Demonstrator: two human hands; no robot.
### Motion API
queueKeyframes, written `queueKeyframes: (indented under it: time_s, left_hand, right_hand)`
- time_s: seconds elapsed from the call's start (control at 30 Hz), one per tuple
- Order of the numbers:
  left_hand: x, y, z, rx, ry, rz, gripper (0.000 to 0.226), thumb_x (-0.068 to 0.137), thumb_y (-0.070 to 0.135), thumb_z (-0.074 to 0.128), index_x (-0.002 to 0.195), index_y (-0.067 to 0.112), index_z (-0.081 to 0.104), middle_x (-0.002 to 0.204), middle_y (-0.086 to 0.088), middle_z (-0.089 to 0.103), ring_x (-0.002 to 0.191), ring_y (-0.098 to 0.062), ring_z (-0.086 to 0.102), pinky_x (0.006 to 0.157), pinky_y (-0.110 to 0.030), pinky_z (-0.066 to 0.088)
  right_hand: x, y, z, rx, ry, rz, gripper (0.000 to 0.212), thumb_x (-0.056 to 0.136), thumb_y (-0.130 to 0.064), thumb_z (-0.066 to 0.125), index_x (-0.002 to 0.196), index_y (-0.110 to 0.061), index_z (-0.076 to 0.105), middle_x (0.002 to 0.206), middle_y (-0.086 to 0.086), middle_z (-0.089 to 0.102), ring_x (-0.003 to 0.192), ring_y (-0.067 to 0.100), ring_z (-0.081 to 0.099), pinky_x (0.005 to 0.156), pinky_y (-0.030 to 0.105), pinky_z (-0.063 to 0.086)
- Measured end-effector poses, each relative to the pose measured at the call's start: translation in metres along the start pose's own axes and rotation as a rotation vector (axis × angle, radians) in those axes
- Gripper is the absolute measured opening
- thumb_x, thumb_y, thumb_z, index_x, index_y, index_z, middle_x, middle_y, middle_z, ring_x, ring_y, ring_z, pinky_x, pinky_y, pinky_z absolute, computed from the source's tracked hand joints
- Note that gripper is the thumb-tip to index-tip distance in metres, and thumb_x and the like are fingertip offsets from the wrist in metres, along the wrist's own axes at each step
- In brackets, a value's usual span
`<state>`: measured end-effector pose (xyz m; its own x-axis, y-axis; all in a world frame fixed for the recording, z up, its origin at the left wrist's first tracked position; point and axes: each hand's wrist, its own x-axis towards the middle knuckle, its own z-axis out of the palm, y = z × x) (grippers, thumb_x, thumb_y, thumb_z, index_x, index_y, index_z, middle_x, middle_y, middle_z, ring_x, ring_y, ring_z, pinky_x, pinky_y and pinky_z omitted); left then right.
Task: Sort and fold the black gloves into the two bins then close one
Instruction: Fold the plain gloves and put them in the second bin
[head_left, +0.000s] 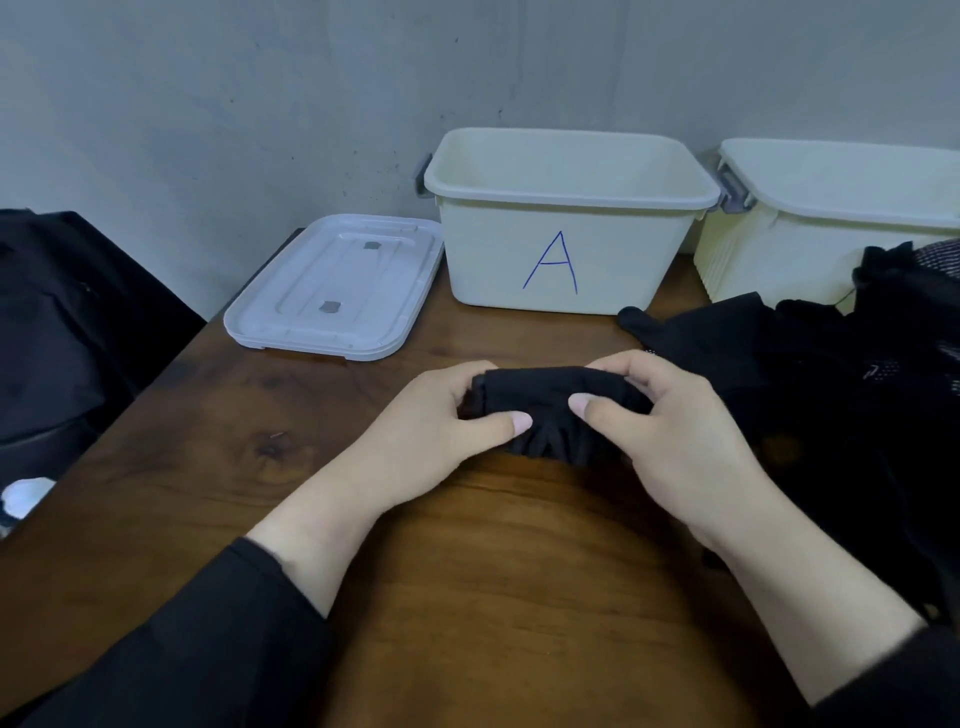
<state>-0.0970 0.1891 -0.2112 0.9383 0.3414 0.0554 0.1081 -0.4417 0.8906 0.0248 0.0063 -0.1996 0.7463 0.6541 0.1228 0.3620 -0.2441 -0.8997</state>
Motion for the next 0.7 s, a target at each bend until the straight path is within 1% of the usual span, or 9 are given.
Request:
queueKeyframes:
  time_s: [0.1, 0.2, 0.3, 0.37, 0.43, 0.5, 0.6, 0.67, 0.7]
  left_hand:
    - [-0.002, 0.009, 0.008, -0.225, -0.009, -0.04, 0.033, 0.091, 0.015, 0.073, 0.122, 0.027, 0.068, 0.117, 0.012, 0.074, 0.114, -0.008, 0.067, 0.105, -0.036, 0.049]
    - [-0.001, 0.014, 0.018, -0.425, 0.058, -0.046, 0.038, 0.092, 0.011, 0.072, 0.128, 0.021, 0.067, 0.123, 0.005, 0.072, 0.119, -0.015, 0.065, 0.109, -0.043, 0.047]
    - [0.001, 0.022, 0.031, -0.569, 0.166, -0.045, 0.039, 0.091, 0.012, 0.074, 0.128, 0.021, 0.067, 0.124, 0.002, 0.072, 0.12, -0.019, 0.065, 0.109, -0.047, 0.047]
    - [0.003, 0.03, 0.042, -0.578, 0.255, -0.027, 0.036, 0.09, 0.013, 0.075, 0.124, 0.022, 0.069, 0.119, 0.004, 0.074, 0.116, -0.015, 0.067, 0.105, -0.043, 0.05]
    - [0.002, 0.039, 0.052, -0.552, 0.322, -0.007, 0.033, 0.089, 0.014, 0.076, 0.12, 0.023, 0.07, 0.112, 0.008, 0.076, 0.109, -0.01, 0.069, 0.099, -0.036, 0.054]
    - [0.002, 0.044, 0.059, -0.525, 0.327, -0.007, 0.031, 0.088, 0.017, 0.078, 0.117, 0.023, 0.07, 0.108, 0.008, 0.076, 0.106, -0.01, 0.07, 0.095, -0.034, 0.056]
    - [0.004, 0.047, 0.061, -0.499, 0.294, -0.038, 0.026, 0.087, 0.022, 0.079, 0.111, 0.025, 0.071, 0.103, 0.006, 0.076, 0.101, -0.013, 0.071, 0.093, -0.036, 0.057]
    - [0.005, 0.048, 0.06, -0.452, 0.341, -0.101, 0.026, 0.085, 0.032, 0.079, 0.109, 0.028, 0.069, 0.095, 0.01, 0.075, 0.095, -0.015, 0.071, 0.087, -0.034, 0.058]
    - [0.004, 0.049, 0.06, -0.46, 0.374, -0.156, 0.025, 0.086, 0.036, 0.078, 0.108, 0.026, 0.069, 0.089, 0.008, 0.074, 0.09, -0.017, 0.072, 0.083, -0.033, 0.058]
  right_hand:
    - [0.003, -0.009, -0.008, 0.224, 0.007, 0.094, 0.014, 0.091, -0.019, 0.074, 0.104, -0.024, 0.073, 0.097, -0.005, 0.077, 0.093, 0.013, 0.074, 0.083, 0.035, 0.059]
    - [0.003, -0.014, -0.015, 0.573, -0.051, 0.192, 0.025, 0.095, -0.018, 0.069, 0.12, -0.011, 0.068, 0.113, 0.009, 0.075, 0.109, 0.028, 0.072, 0.092, 0.049, 0.058]
    - [-0.006, -0.021, -0.011, 0.872, -0.127, 0.264, 0.039, 0.1, -0.025, 0.06, 0.135, -0.007, 0.06, 0.129, 0.012, 0.069, 0.121, 0.029, 0.066, 0.105, 0.048, 0.049]
    - [-0.01, -0.024, -0.005, 1.0, -0.126, 0.315, 0.041, 0.099, -0.028, 0.061, 0.136, -0.011, 0.059, 0.13, 0.01, 0.069, 0.12, 0.027, 0.066, 0.106, 0.046, 0.047]
    - [-0.012, -0.027, -0.001, 1.064, -0.074, 0.323, 0.037, 0.099, -0.025, 0.062, 0.134, -0.012, 0.061, 0.127, 0.01, 0.071, 0.117, 0.026, 0.068, 0.104, 0.044, 0.049]
    - [-0.012, -0.028, -0.002, 1.048, 0.01, 0.293, 0.033, 0.098, -0.017, 0.063, 0.13, -0.009, 0.063, 0.124, 0.012, 0.072, 0.115, 0.028, 0.069, 0.104, 0.045, 0.05]
    - [-0.012, -0.03, -0.012, 0.878, 0.117, 0.19, 0.031, 0.096, -0.01, 0.066, 0.127, -0.01, 0.063, 0.12, 0.01, 0.073, 0.112, 0.028, 0.07, 0.102, 0.049, 0.053]
    - [-0.013, -0.03, -0.019, 0.651, 0.233, 0.07, 0.029, 0.092, -0.012, 0.073, 0.119, -0.017, 0.066, 0.113, 0.005, 0.074, 0.107, 0.024, 0.072, 0.097, 0.048, 0.056]
    - [-0.013, -0.03, -0.023, 0.496, 0.31, -0.006, 0.027, 0.089, -0.013, 0.076, 0.113, -0.023, 0.067, 0.107, -0.001, 0.075, 0.103, 0.019, 0.072, 0.094, 0.045, 0.057]
